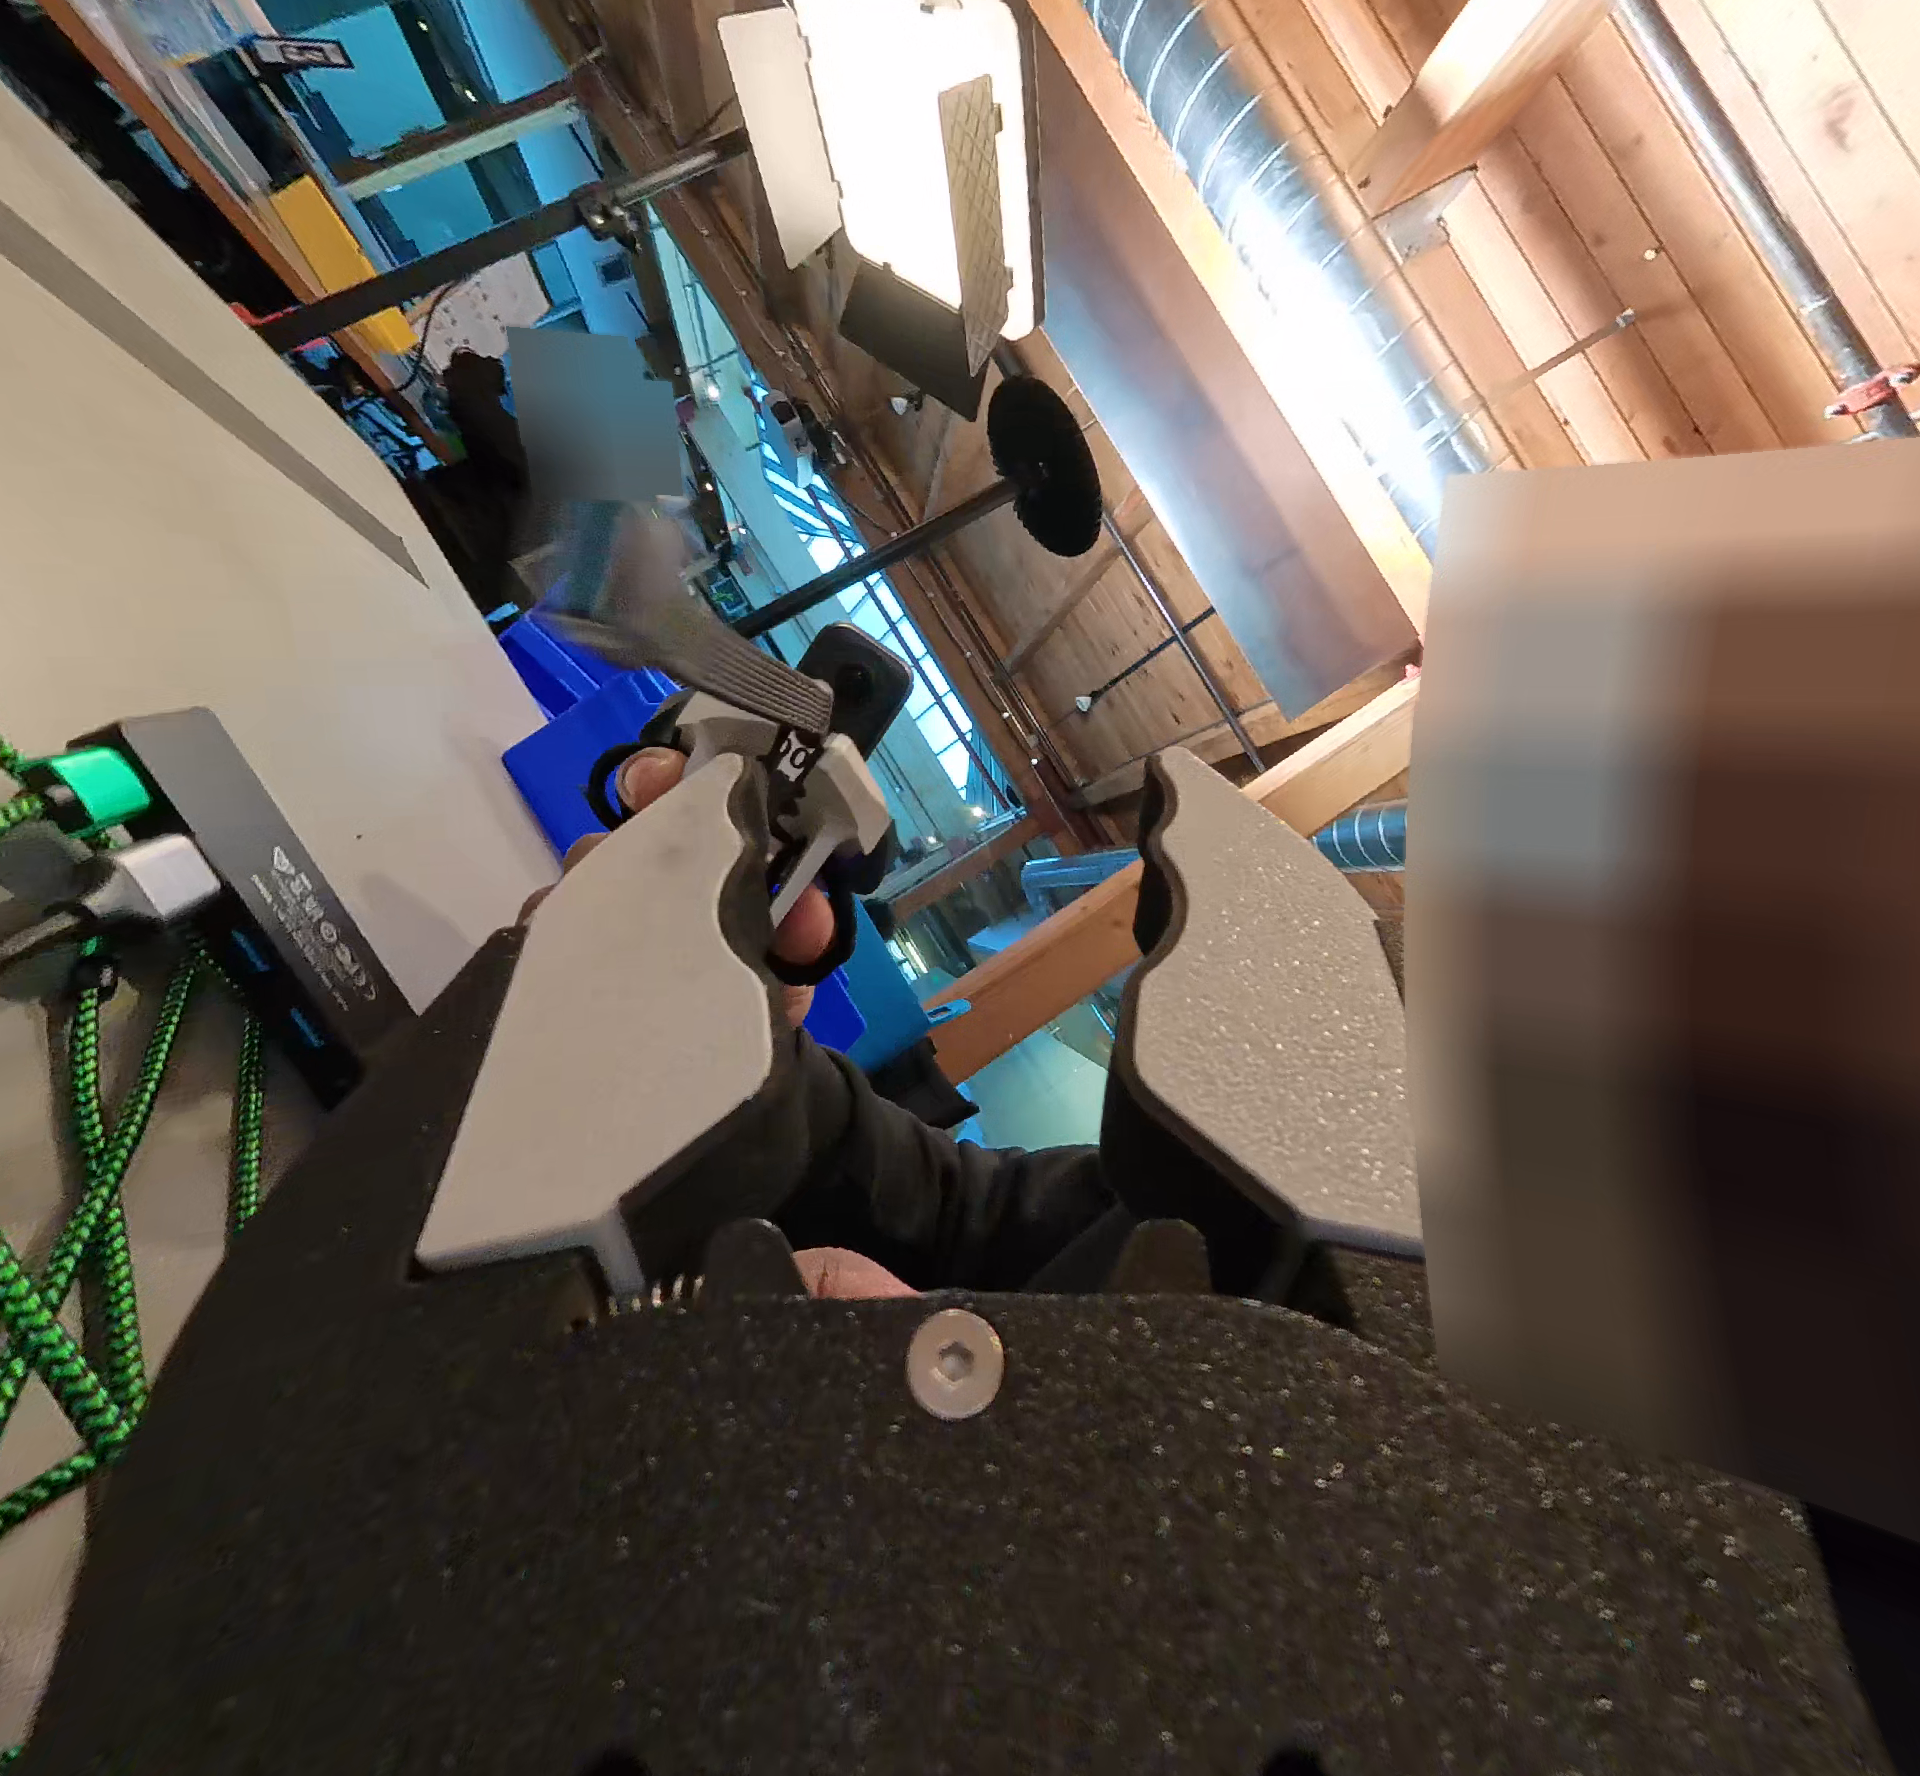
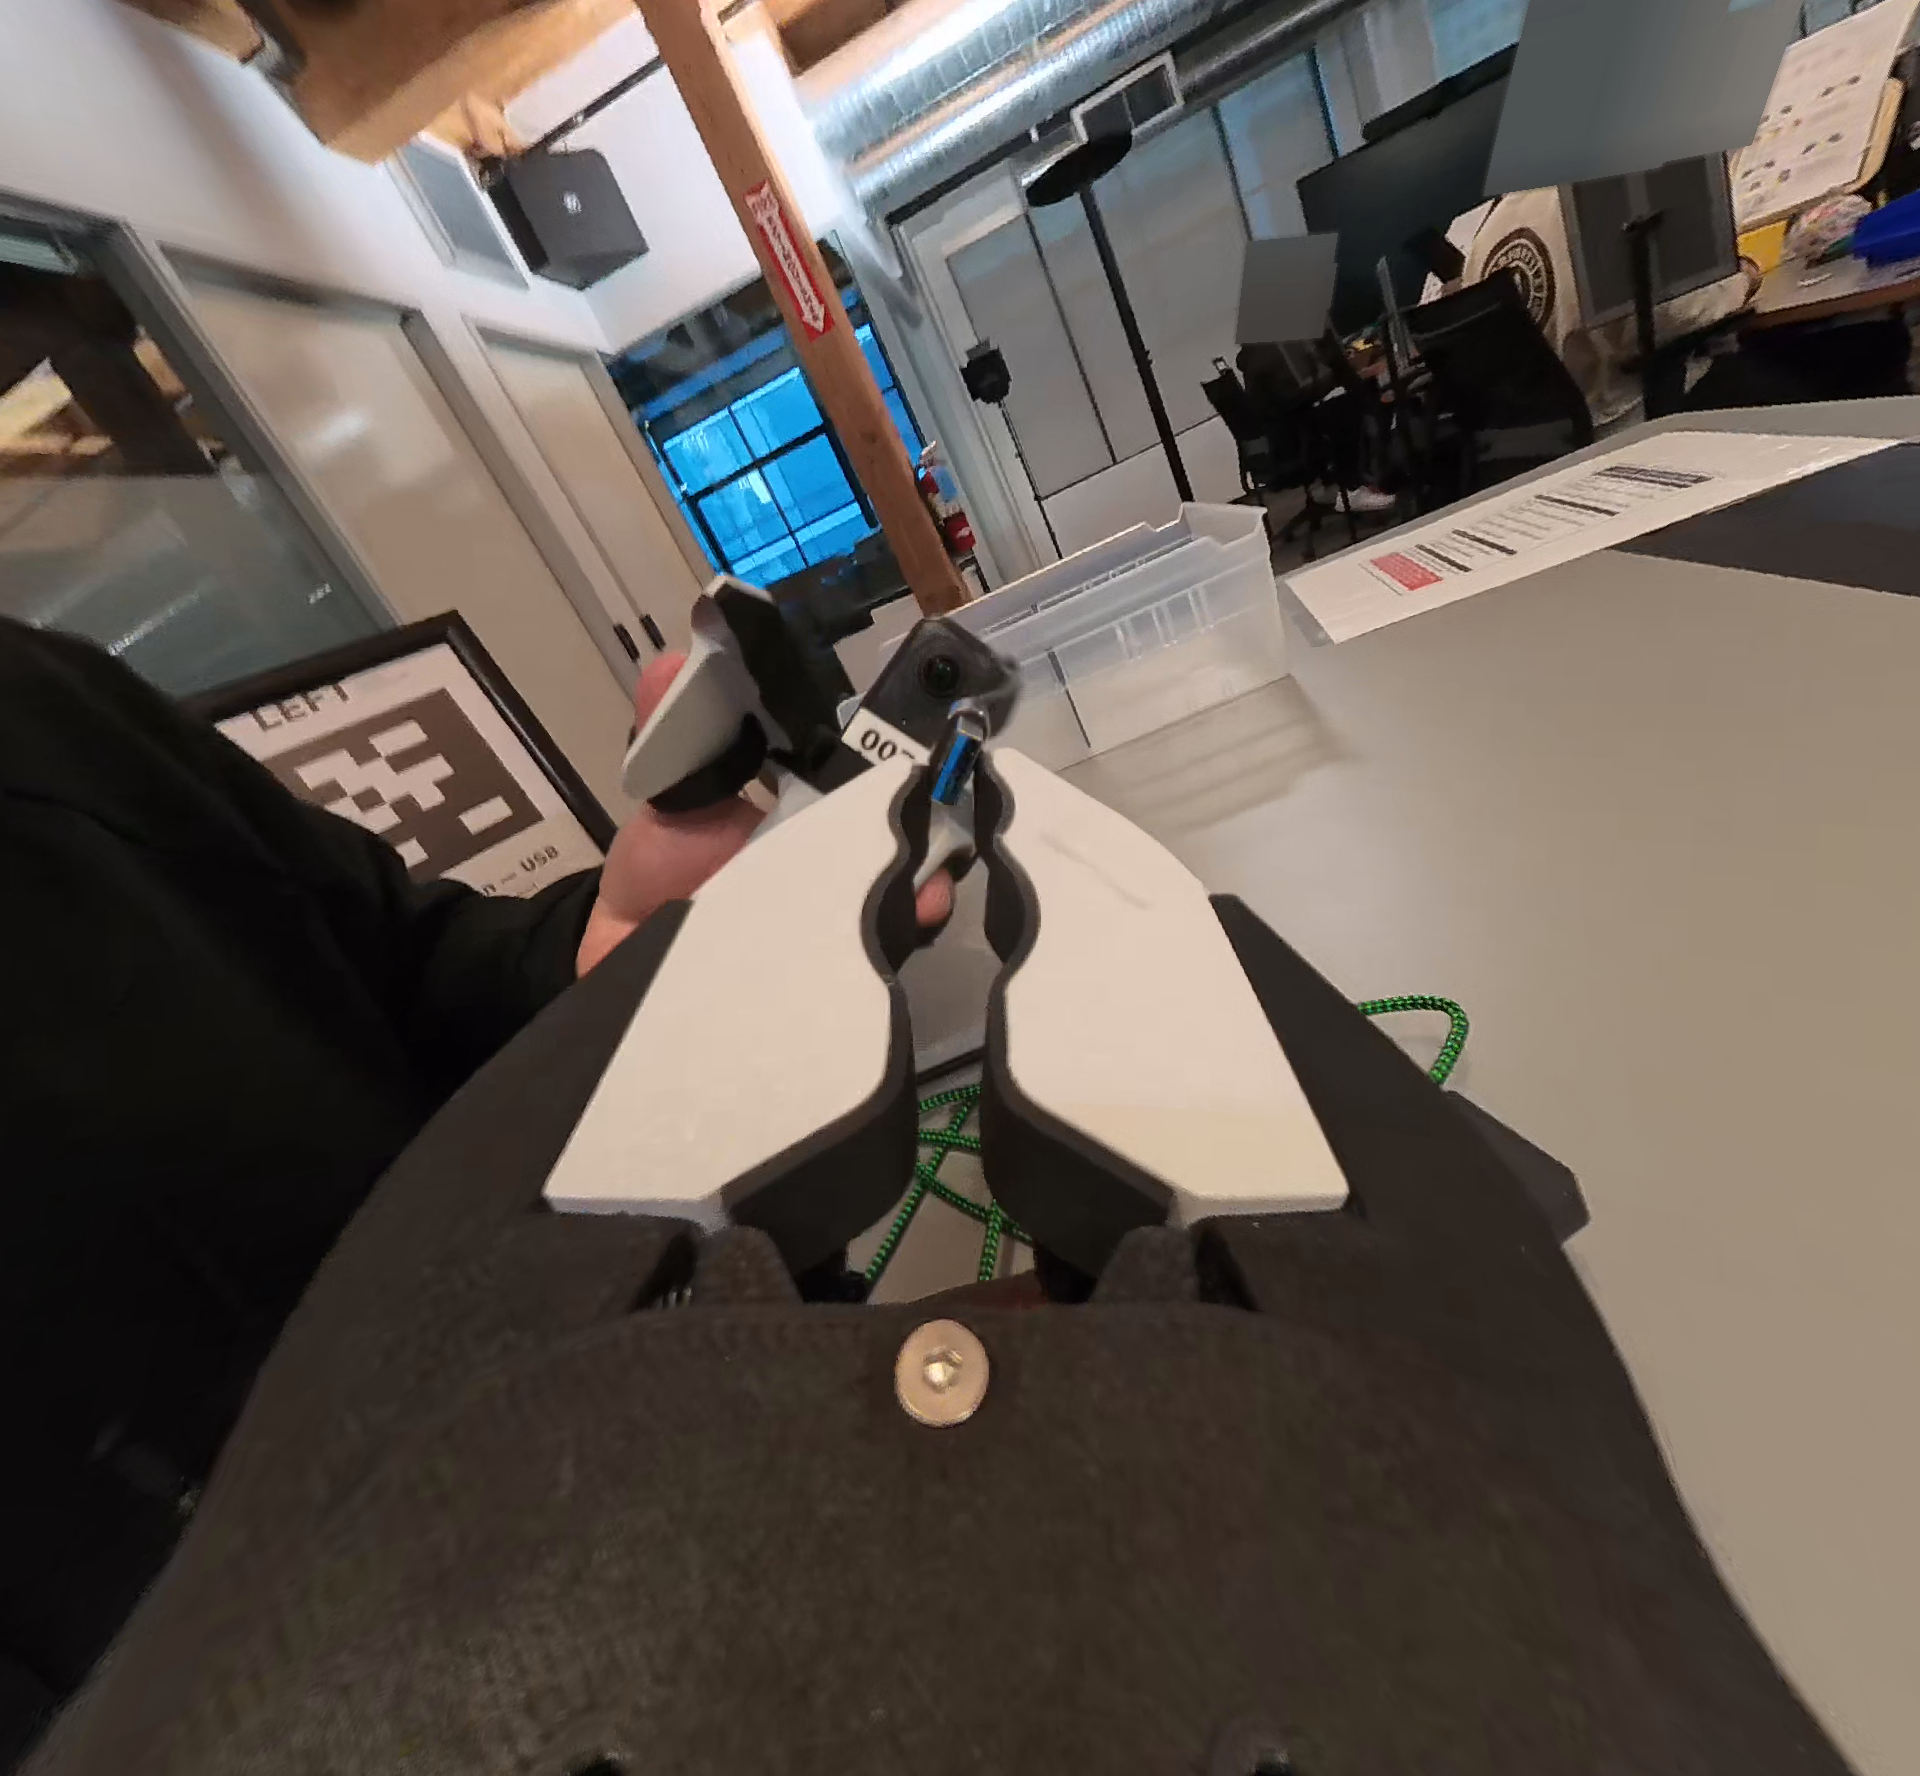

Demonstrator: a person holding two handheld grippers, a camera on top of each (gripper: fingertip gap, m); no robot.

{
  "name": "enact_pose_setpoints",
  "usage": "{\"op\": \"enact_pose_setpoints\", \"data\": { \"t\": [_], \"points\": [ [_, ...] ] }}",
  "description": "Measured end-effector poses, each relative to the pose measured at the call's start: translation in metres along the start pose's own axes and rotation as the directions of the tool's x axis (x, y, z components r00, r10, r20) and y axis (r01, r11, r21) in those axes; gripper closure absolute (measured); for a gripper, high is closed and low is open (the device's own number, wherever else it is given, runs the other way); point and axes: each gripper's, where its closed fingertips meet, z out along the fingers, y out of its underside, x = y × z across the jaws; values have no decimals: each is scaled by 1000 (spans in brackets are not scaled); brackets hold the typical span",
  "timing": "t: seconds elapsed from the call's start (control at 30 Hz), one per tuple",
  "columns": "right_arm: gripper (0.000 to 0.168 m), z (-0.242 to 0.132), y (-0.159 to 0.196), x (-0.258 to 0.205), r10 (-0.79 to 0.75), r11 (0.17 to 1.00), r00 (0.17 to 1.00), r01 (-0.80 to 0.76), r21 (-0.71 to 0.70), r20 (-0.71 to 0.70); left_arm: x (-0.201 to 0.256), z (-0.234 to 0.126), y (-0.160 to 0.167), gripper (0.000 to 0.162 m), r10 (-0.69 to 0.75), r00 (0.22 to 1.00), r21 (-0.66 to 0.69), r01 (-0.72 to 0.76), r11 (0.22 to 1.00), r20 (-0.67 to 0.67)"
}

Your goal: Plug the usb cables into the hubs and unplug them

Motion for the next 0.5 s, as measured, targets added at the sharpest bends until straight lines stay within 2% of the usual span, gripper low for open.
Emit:
{"op": "enact_pose_setpoints", "data": {
  "t": [0.17, 0.5],
  "points": [
    [162, 10, 14, -6, 30, 998, 999, -29, -50, 27, -21, 6, 11, 95, 21, 993, -14, -20, 1000, 118],
    [163, 13, 17, -6, 145, 989, 988, -144, -31, 44, -41, 8, 32, 98, -78, 979, -42, 87, 995, 188]
  ]
}}
